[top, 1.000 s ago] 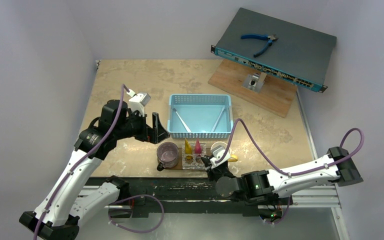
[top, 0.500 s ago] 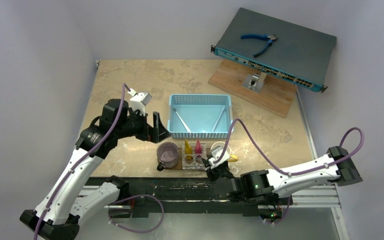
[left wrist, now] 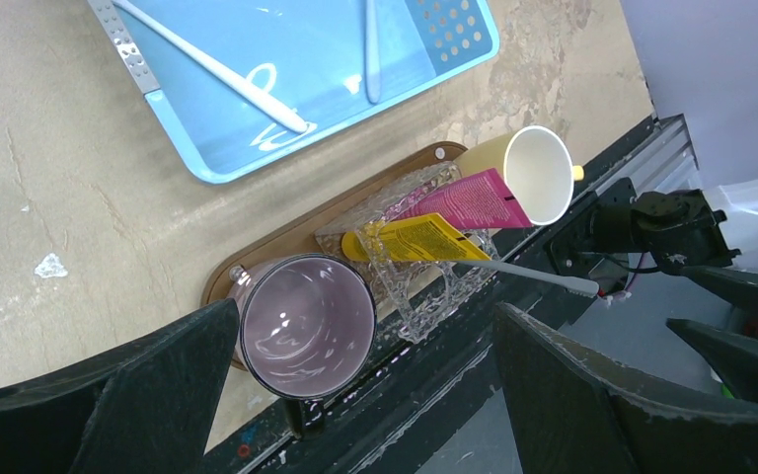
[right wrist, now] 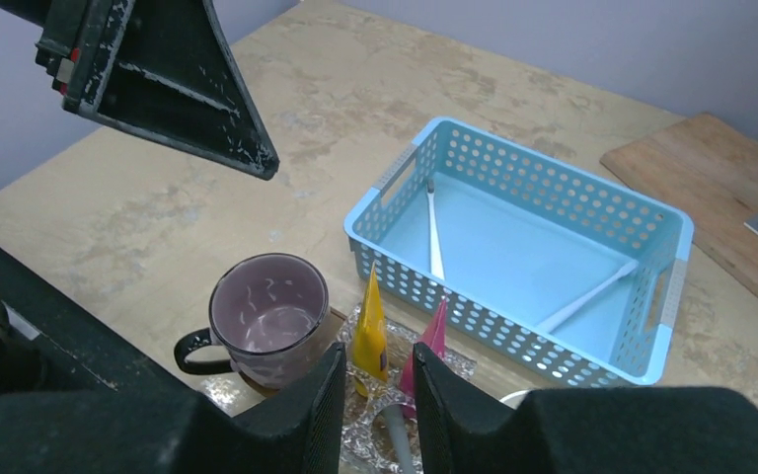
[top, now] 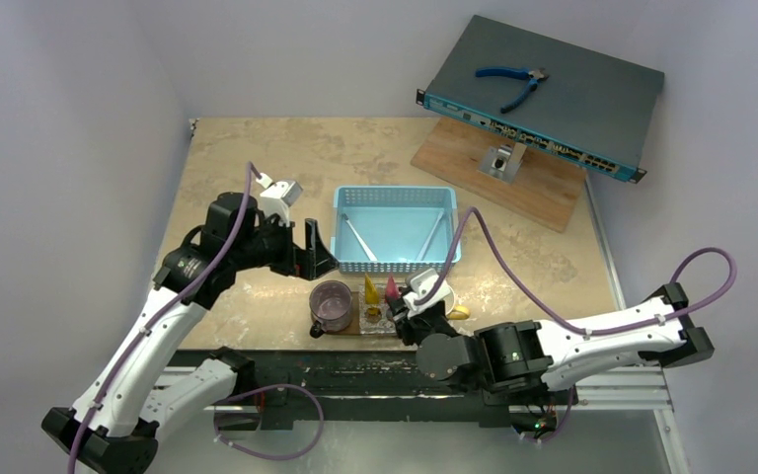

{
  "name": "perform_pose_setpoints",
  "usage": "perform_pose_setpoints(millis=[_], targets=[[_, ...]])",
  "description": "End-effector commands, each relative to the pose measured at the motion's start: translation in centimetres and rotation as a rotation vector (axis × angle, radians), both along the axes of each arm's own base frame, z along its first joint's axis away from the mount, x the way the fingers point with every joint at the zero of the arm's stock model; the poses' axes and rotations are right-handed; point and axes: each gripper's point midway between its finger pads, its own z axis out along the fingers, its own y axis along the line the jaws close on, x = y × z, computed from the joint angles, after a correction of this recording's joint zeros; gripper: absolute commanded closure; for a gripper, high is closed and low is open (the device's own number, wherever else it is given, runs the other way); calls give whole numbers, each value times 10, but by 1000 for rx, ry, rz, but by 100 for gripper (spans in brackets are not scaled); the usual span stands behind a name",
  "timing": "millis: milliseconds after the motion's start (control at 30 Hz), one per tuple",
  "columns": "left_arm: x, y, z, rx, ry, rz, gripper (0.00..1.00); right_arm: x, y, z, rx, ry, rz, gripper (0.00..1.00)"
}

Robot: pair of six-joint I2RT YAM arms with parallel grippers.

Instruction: Prepare toiletry sets of a toothbrush and toothpaste on the tray

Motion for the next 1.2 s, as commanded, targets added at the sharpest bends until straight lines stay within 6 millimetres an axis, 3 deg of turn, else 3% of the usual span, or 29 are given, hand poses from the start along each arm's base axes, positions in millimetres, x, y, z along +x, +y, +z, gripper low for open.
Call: perform_pose_setpoints(millis=[0, 200, 367, 567, 833, 1167], targets=[[8, -2, 15, -17, -62, -9, 0, 12, -7, 20, -81, -38, -40, 67], [10, -1, 18, -5, -76, -6, 0, 44, -5, 35, -72, -3, -51, 67], [11, 1, 22, 0, -86, 2, 0, 75, 3, 48, -78, 32, -69, 61], [12, 8, 25, 20, -113, 35, 0, 116, 32, 52, -129, 106, -24, 59], [9, 16, 30, 28, -140, 63, 0, 167, 62, 14, -256, 253, 60, 57], [0, 26, 30, 52, -153, 82, 0, 220, 79, -47, -312, 446, 109, 56]])
